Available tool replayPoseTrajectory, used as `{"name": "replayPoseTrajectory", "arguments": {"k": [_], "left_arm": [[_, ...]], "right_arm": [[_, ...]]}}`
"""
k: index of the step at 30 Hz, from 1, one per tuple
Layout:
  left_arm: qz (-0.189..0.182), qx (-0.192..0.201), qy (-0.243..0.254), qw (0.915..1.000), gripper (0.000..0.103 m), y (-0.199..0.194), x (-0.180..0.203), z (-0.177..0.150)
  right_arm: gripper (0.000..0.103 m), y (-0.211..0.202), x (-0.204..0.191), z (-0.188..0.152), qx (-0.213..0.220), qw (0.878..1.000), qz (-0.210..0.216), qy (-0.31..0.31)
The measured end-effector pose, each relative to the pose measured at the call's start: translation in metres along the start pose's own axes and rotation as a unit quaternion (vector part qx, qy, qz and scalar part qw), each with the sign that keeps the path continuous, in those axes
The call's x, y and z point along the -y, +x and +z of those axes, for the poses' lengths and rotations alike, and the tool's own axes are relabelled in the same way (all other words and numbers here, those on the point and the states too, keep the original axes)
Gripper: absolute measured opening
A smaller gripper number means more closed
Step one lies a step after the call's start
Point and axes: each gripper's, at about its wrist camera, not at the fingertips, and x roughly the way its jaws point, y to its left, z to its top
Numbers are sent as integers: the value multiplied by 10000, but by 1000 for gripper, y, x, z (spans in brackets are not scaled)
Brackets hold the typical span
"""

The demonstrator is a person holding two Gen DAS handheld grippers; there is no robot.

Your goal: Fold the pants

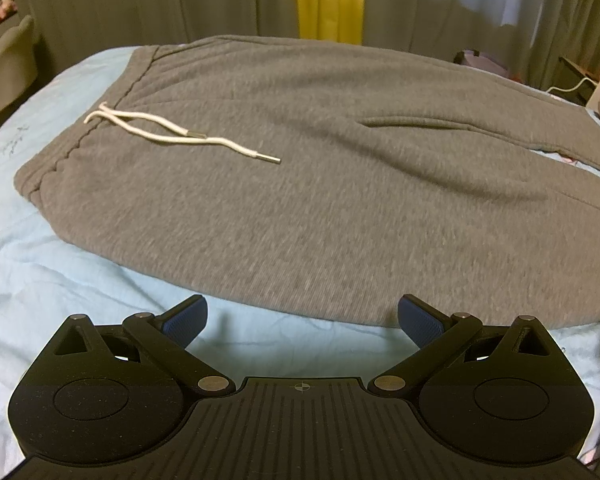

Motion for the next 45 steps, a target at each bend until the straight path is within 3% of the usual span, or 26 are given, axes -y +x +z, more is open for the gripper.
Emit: {"name": "replayPoseTrajectory", "arguments": {"k": [10,16,19,22,28,33,36,39,43,45], "left_arm": [[-100,-4,-153,9998,103,0,-4,3],[-11,-118,9,9999,103,8,2,6],[18,-161,25,9999,103,12,4,8],[16,-167,80,9998,103,16,7,11],[122,-213,287,9993,103,25,18,13],[19,-301,138,9995,103,32,14,18],[114,-15,55,9999,103,28,15,31],[319,517,-202,9979,103,26,16,64],[531,1084,-1057,9870,103,43,14,118],[808,1225,-1363,9797,103,62,11,136]], "right_arm": [[99,0,0,13,-130,9998,112,140],[99,16,0,21,-287,9985,292,368],[99,27,-5,20,-224,9997,89,101],[99,36,-4,20,-178,9997,149,13],[99,64,13,21,-524,9978,140,373],[99,82,15,21,-861,9951,100,473],[99,93,13,20,-1036,9935,-25,478],[99,99,15,22,-1078,9921,-70,643],[100,103,14,22,-959,9921,-182,784],[99,103,12,21,-832,9932,-214,783]]}}
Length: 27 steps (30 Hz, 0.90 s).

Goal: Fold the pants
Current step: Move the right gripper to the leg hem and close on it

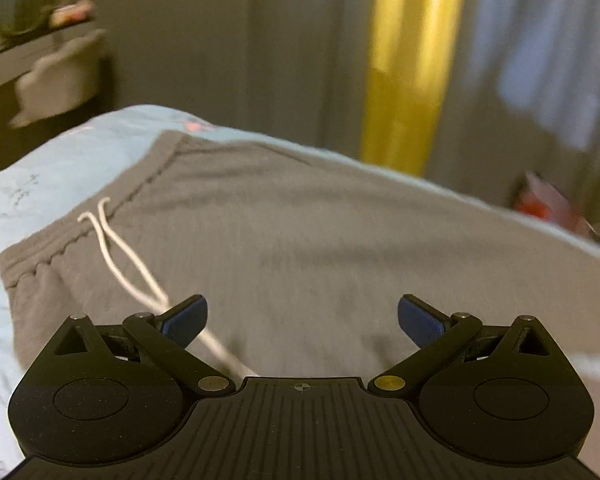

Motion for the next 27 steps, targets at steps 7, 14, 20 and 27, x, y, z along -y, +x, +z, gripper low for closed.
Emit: {"name": "replayPoseTrajectory", "arguments": {"k": [7,14,20,27], "left_arm": [[1033,671,-54,9924,103,58,-43,-6],[600,909,-1442,9835,103,75,-94,-2],[796,977,-1436,9816,103,98,-90,-14],[1032,980,-1378,9802,103,114,-84,-18]], "right_arm": [[99,-4,8,55,-113,9996,263,18],[63,65,-2,225,351,9915,465,1166],[64,151,-25,345,496,9860,-292,1567],[62,217,-20,387,101,9669,-1000,2344]]}}
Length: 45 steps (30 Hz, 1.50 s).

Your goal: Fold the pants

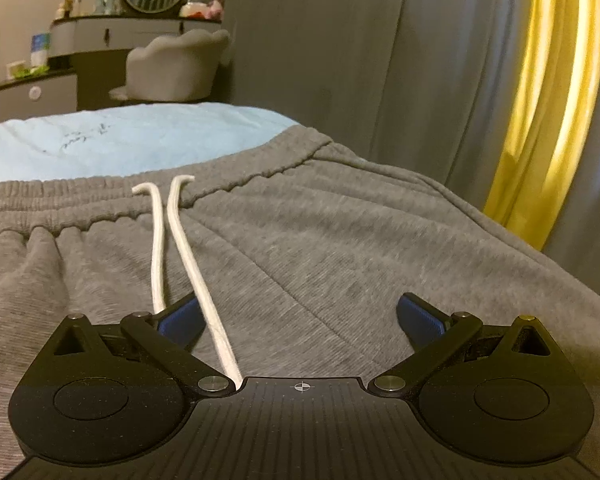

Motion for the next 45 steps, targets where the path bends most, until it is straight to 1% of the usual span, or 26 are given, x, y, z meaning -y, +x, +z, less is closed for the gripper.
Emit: {"name": "replayPoseTrajectory", "arguments": {"k": [1,2,4,5,6,8,12,14,17,19,22,23,25,26,27,28,29,30,32,33,34,36,38,40,43,45], "left_arm": [[5,19,-18,10000,103,1,0,0],[10,34,-33,10000,103,2,0,0],[1,37,-56,10000,103,3,-1,-1],[-18,40,-79,10000,103,3,-2,-1],[-40,29,-110,9999,103,3,-3,0],[-85,10,-171,9998,103,3,-5,0],[-202,-18,-331,9992,103,1,-10,3],[-284,-24,-435,9986,103,0,-14,4],[-511,8,-720,9961,103,-5,-24,5],[-708,-1,-944,9930,103,-9,-32,6],[-948,-224,-1061,9896,103,-18,-37,13],[-1133,-344,-1088,9870,103,-22,-38,18],[-1578,-461,-1140,9798,103,-33,-38,30],[-1767,-444,-1129,9768,103,-40,-37,37],[-1908,-410,-1040,9752,103,-47,-34,45],[-2051,-387,-953,9733,103,-52,-30,53],[-2275,-449,-938,9682,103,-54,-24,62],[-2544,-611,-978,9602,103,-52,-18,70],[-2999,-1087,-1094,9414,102,-33,-2,89],[-3070,-1265,-1129,9365,95,-23,7,96],[-3090,-1428,-1157,9331,82,-12,17,103],[-3079,-1695,-1053,9302,80,13,42,113],[-3068,-1926,-932,9274,78,40,67,116],[-2938,-2202,-849,9263,64,68,86,114],[-2615,-2550,-859,9270,63,100,104,108],[-2379,-2727,-856,9283,64,119,110,104]], "right_arm": [[61,6,-3,-2,-11,9998,-152,-95],[55,8,-4,-2,98,9996,-206,-160],[32,7,-4,-3,291,9984,-390,-290],[9,4,-4,-3,325,9975,-518,-352],[5,0,0,-4,369,9972,-520,-390],[3,-19,14,-8,472,9981,-168,-367],[3,-90,68,-35,1038,9929,550,-208],[3,-135,110,-67,1373,9867,854,-185],[2,-188,184,-132,1545,9817,1105,112],[2,-204,230,-180,1529,9822,1045,313],[3,-196,289,-228,1303,9870,706,616],[6,-189,304,-231,1131,9878,719,791],[6,-181,329,-225,825,9816,1131,1295],[11,-183,337,-221,783,9758,1387,1498],[34,-182,340,-217,784,9698,1658,1610],[49,-181,341,-213,801,9661,1798,1668],[72,-178,340,-210,824,9630,1910,1712],[74,-173,338,-208,811,9615,1998,1702],[67,-157,334,-205,705,9580,2138,1779],[51,-147,332,-203,649,9539,2259,1865],[46,-140,330,-201,585,9506,2359,1931],[30,-132,323,-200,546,9488,2401,1982],[21,-128,318,-197,632,9499,2443,1842],[20,-123,318,-193,645,9500,2474,1794],[21,-120,324,-187,669,9443,2566,1947],[29,-113,327,-184,574,9443,2559,1989]]}}
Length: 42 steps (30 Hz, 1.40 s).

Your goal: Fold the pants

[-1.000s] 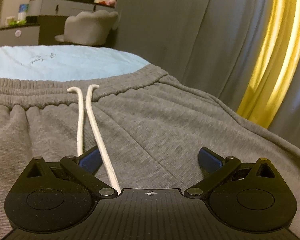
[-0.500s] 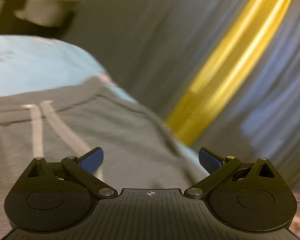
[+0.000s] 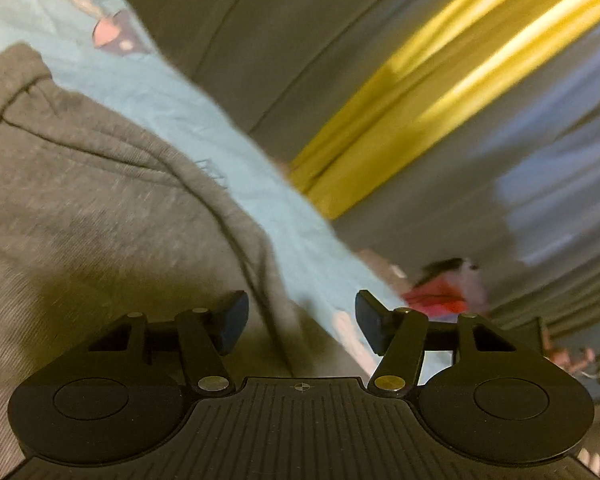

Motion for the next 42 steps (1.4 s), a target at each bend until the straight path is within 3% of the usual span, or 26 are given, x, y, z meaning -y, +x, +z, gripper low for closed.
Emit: {"name": "replayPoseTrajectory", "arguments": {"k": [2,3,4,5,8,11,14,16,19,22,25,27,28,29,30,31,33,35,38,39,40,41,42], "left_arm": [[284,-259,-75,9992,47,12,-4,0],[401,-207,-56,9990,15,12,-5,1],[320,-197,-98,9992,7,8,-6,1],[166,-131,-207,9996,7,1,-8,2],[-349,248,-185,9989,7,-40,-9,2],[-767,655,234,9946,7,-106,-3,-9],[-1254,978,464,9862,7,-181,-14,-37],[-1382,1036,537,9835,7,-223,-33,-65],[-1166,953,627,9866,7,-263,-68,-119],[-823,652,388,9937,8,-271,-108,-168],[-299,228,-67,9993,9,-253,-147,-189],[160,407,-37,9990,12,-249,-157,-189],[247,560,-8,9981,27,-252,-158,-185],[233,722,-6,9971,38,-257,-160,-181],[233,946,-51,9952,56,-262,-161,-175],[250,1155,-98,9929,63,-265,-162,-169],[436,1311,-31,9904,66,-261,-162,-152],[734,1226,-40,9897,68,-253,-169,-136],[915,958,-381,9905,66,-237,-184,-124],[911,894,-540,9903,59,-232,-187,-121],[854,891,-672,9901,40,-226,-193,-122],[766,903,-797,9898,26,-236,-197,-120],[671,910,-860,9899,14,-238,-198,-118]], "right_arm": [[28,6,4,0,-40,9999,43,120],[20,8,4,0,-22,9999,50,132],[11,9,3,2,-35,9999,-3,105],[5,8,1,2,-54,10000,-36,71],[5,-5,-7,14,106,9995,233,177],[4,-38,-23,24,411,9981,455,-77],[4,-84,-31,34,702,9949,679,-261],[4,-114,-30,40,806,9933,703,-443],[4,-149,-19,40,840,9917,578,-784],[5,-161,7,31,665,9936,231,-888],[5,-147,38,18,252,9966,-237,-747],[6,-136,52,10,48,9953,-599,-760],[8,-129,58,7,-31,9939,-777,-778],[9,-126,63,3,-65,9939,-813,-739],[10,-123,67,1,-110,9951,-733,-653],[13,-121,69,-2,-145,9962,-644,-571],[27,-116,71,-2,-181,9974,-512,-468],[31,-114,69,-4,-164,9975,-488,-481],[30,-103,64,-1,-207,9972,-511,-500],[28,-100,61,0,-222,9970,-531,-513],[22,-98,57,1,-228,9966,-566,-548],[5,-97,54,1,-204,9962,-589,-616],[5,-99,50,1,-159,9952,-641,-722]]}}
